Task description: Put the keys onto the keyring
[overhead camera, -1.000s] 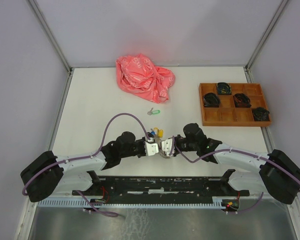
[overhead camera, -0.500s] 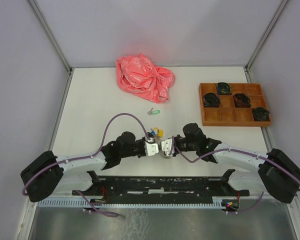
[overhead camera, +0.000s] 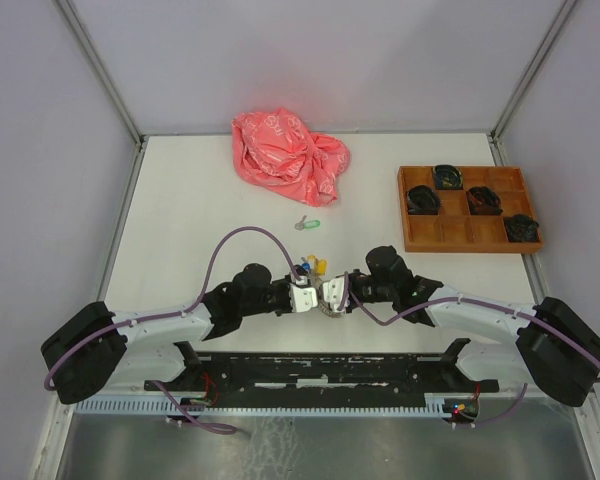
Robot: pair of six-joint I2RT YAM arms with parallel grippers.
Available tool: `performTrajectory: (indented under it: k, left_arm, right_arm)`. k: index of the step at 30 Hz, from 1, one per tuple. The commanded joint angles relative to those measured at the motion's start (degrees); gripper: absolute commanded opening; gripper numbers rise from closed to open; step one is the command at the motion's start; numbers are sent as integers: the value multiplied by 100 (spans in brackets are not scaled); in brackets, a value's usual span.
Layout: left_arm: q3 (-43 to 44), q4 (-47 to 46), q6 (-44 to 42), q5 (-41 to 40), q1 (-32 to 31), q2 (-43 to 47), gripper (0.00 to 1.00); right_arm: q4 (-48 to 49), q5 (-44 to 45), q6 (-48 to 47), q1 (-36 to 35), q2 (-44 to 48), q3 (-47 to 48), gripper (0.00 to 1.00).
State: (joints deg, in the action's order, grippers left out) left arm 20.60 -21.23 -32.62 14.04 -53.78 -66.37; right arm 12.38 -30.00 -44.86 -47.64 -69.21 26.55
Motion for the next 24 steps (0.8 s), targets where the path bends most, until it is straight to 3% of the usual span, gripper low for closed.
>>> performTrajectory:
  k: [1, 24]
  left_arm:
    - [64, -408, 9, 90, -42, 12, 3]
    - [56, -452, 32, 102, -42, 49, 3]
  right_arm:
    - [121, -178, 22, -22, 46, 240, 1]
    - [-62, -285, 13, -24, -19, 312, 1]
